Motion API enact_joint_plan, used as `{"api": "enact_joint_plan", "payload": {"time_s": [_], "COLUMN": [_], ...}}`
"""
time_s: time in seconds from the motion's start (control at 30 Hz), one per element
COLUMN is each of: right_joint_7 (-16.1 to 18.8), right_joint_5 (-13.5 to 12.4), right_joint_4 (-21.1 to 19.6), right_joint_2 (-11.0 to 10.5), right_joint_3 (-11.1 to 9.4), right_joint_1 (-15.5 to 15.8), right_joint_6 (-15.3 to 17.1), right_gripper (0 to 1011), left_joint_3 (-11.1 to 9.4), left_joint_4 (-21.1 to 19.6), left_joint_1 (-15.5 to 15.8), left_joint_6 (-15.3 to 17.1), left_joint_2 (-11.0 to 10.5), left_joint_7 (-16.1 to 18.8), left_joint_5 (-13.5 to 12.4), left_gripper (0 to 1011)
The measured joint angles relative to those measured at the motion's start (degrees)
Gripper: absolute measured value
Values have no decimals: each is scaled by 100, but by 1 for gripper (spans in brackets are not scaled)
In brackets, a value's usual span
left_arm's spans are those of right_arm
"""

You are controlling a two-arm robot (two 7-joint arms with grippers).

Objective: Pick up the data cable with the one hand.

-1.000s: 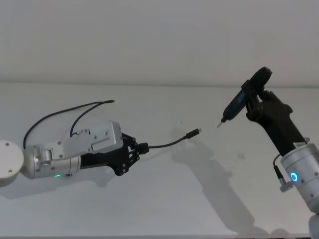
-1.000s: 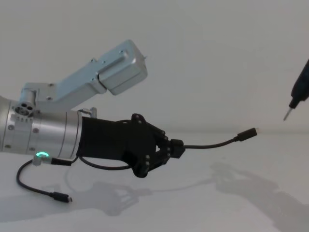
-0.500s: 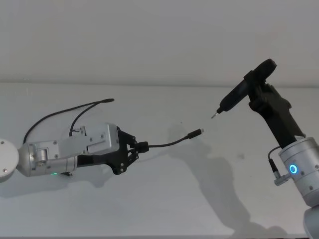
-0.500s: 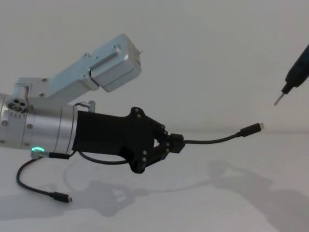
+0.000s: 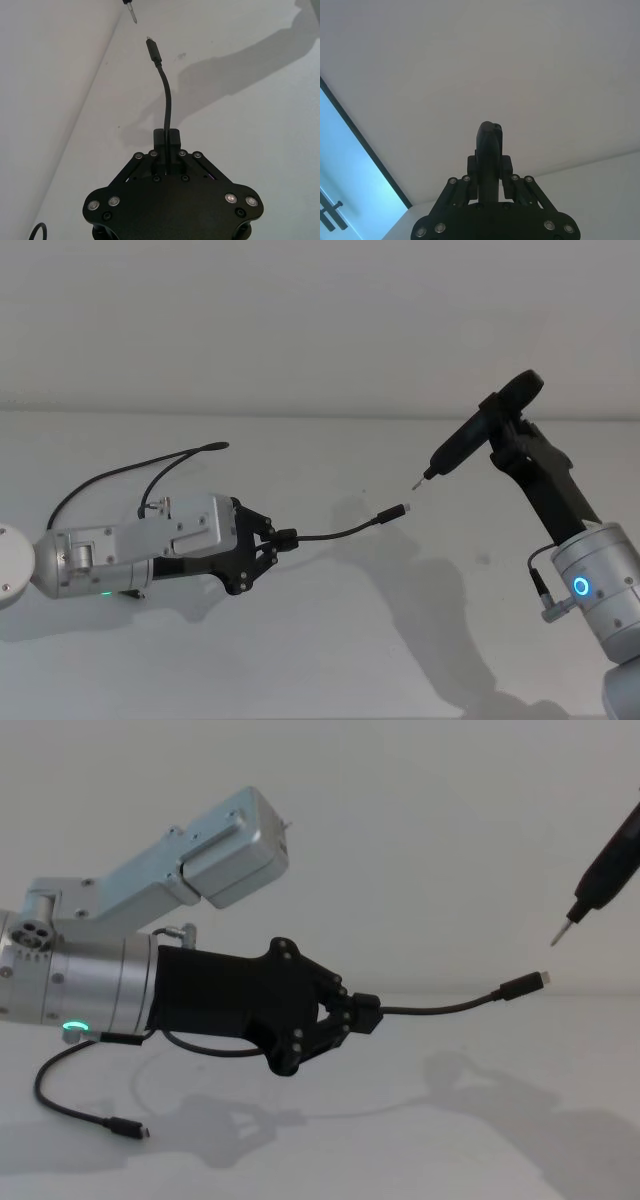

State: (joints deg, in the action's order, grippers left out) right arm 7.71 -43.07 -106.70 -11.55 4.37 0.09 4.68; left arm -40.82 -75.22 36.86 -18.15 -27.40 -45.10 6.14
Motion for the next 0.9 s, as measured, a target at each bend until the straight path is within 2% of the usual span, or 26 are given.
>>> {"api": "enact_joint_plan", "payload": {"time_s": [0.9], "right_joint_7": [-293], "right_joint_5": [-103], "right_joint_4": [-82], "right_joint_2": [-71], "right_joint_3": [89], "right_joint_1": [81], "right_joint_6": [127], "right_gripper": [275], "left_joint_3": [0], "left_joint_4": [0], "left_joint_1": [7], "left_joint_6": [-42], "left_joint_2": [-9], "left_joint_7": [-12], "left_joint_5": [-3], "left_gripper": [50]}}
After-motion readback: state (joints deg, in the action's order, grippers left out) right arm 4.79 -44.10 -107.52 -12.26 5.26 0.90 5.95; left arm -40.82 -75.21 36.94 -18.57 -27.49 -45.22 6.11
